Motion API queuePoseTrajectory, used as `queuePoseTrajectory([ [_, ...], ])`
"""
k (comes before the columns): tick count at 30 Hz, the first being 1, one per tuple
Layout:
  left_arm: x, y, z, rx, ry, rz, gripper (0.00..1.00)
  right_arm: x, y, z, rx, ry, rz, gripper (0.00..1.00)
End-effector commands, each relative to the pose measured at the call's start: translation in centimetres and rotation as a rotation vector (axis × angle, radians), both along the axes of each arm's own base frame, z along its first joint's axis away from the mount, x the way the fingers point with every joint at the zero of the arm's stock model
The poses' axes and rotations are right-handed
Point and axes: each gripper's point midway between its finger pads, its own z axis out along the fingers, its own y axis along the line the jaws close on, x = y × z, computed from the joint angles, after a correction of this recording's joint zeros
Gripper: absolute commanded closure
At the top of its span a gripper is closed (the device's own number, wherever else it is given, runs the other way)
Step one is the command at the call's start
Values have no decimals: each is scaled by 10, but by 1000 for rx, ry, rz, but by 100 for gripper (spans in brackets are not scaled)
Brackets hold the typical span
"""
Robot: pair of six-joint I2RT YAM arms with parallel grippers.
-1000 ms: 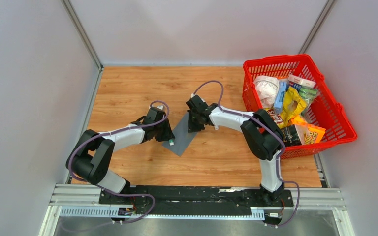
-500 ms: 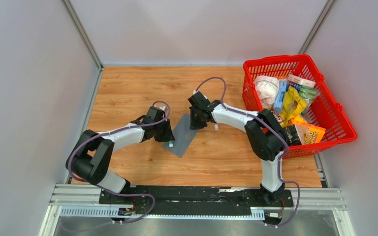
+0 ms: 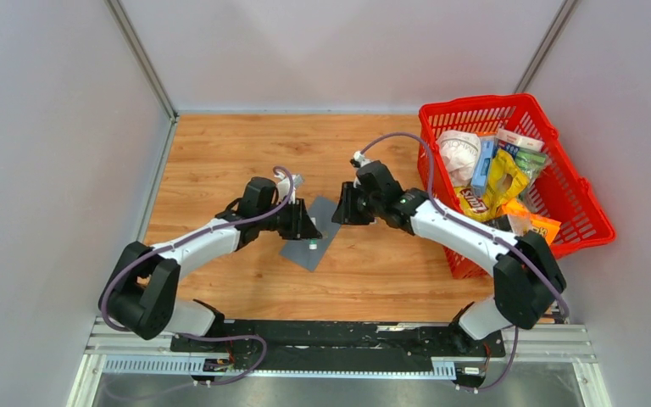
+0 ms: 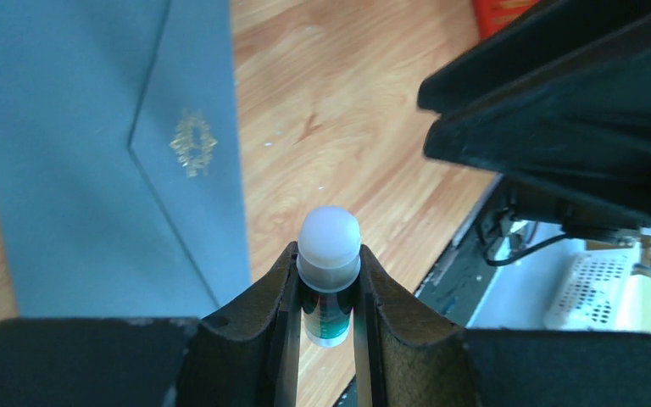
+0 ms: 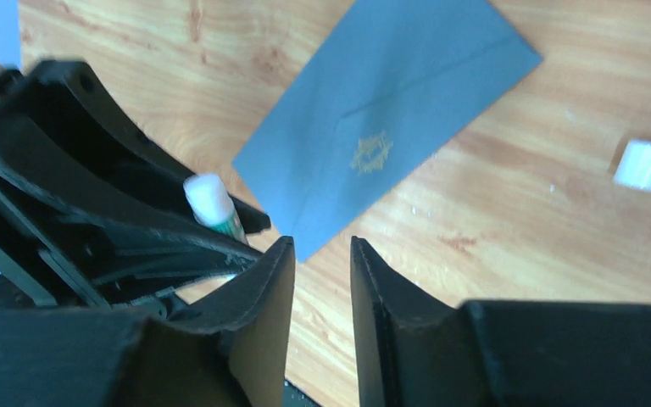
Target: Place the letter into the envelope and seal it
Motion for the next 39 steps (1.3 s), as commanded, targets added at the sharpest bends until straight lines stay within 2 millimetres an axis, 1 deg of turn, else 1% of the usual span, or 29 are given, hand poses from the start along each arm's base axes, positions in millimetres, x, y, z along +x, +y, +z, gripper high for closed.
queuePoseTrajectory([
  [1,2,-20,49,-188,-87,-47,100,-20,-1,33,131,-75,51,64],
  [3,4,-24,64,-227,-100,-42,100,-31,-2,48,190,-112,90,61],
  [4,5,-26,74,-251,-113,-47,100,-37,-2,53,215,-127,109,60],
  [5,3,-27,80,-269,-119,-64,100,-42,-3,61,242,-148,129,57],
  [6,3,-29,89,-289,-132,-70,100,-51,-3,64,262,-156,160,54],
  [8,2,-32,107,-329,-163,-91,100,-62,0,80,313,-197,220,51],
  [9,-1,-33,114,-352,-166,-100,100,-68,3,84,324,-213,244,49],
  [10,-1,-35,127,-384,-198,-113,100,-71,5,92,332,-240,263,48],
  [11,-3,-36,134,-409,-201,-123,100,-73,7,96,332,-256,270,46],
  [12,-4,-36,147,-437,-234,-131,100,-74,8,99,328,-268,278,45],
  [14,-8,-38,165,-477,-274,-160,100,-75,11,107,328,-291,289,43],
  [16,-11,-37,181,-508,-306,-173,100,-74,14,110,319,-307,293,41],
  [18,-11,-37,188,-510,-312,-174,100,-70,16,114,319,-319,296,41],
  [21,-15,-38,198,-531,-320,-197,100,-65,23,125,342,-350,295,40],
  [22,-14,-38,199,-533,-320,-195,100,-64,26,131,353,-361,297,40],
  [26,-19,-37,206,-555,-328,-202,100,-60,29,141,377,-385,280,41],
  [28,-19,-37,208,-557,-333,-201,100,-59,30,145,391,-389,271,44],
  [31,-21,-35,214,-561,-351,-194,100,-60,31,148,400,-390,264,55],
  [33,-19,-33,217,-555,-366,-172,100,-60,30,149,397,-388,250,67],
  [34,-15,-32,218,-544,-376,-149,100,-59,28,148,387,-389,234,71],
  [35,-14,-30,214,-521,-359,-130,100,-58,26,148,376,-390,217,75],
  [36,-9,-29,213,-499,-356,-99,100,-55,24,147,354,-392,190,78],
  [37,-9,-28,215,-492,-356,-86,100,-50,20,146,328,-397,155,82],
  [38,-5,-26,212,-471,-345,-48,100,-46,16,143,288,-396,118,86],
  [39,-4,-24,213,-463,-344,-29,100,-41,13,145,251,-403,83,91],
])
